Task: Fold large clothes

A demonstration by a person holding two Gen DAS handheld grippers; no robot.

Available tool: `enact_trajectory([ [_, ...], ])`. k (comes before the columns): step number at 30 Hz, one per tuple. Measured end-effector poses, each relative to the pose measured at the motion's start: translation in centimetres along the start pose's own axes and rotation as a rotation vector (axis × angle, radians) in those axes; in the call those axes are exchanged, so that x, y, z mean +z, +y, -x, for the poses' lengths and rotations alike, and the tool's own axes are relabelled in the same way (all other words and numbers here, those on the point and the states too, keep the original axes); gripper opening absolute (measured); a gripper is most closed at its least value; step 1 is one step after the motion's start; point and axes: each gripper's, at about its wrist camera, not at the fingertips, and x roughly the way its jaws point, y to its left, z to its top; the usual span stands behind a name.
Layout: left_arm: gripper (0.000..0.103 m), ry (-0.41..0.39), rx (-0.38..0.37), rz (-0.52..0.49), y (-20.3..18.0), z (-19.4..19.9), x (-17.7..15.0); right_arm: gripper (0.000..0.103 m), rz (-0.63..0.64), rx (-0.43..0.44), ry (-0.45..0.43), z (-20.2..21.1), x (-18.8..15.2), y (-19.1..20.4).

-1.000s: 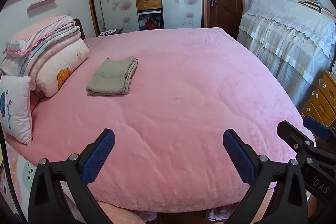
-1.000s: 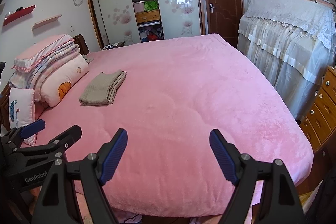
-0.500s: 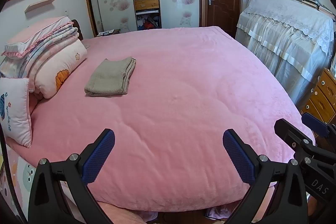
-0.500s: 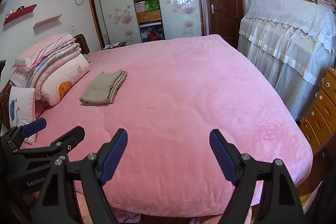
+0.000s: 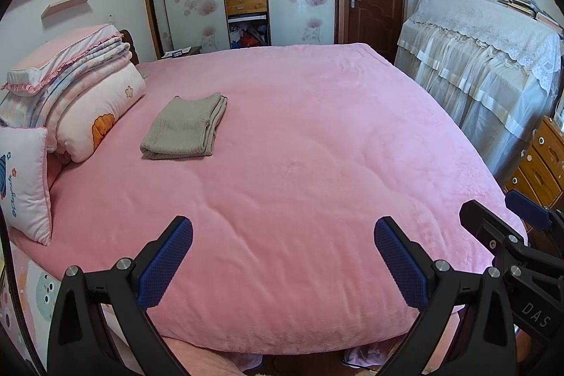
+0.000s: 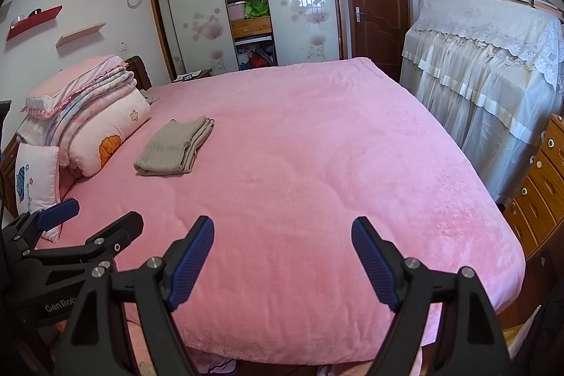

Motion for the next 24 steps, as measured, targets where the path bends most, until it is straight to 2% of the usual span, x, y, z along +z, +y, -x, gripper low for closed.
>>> enact_trajectory([
  [24, 0.102, 0.011, -0.005, 0.011, -1.6, -0.2, -0.6, 0.081, 0.002, 0.0, 0.003, 0.1, 0.0, 0.1],
])
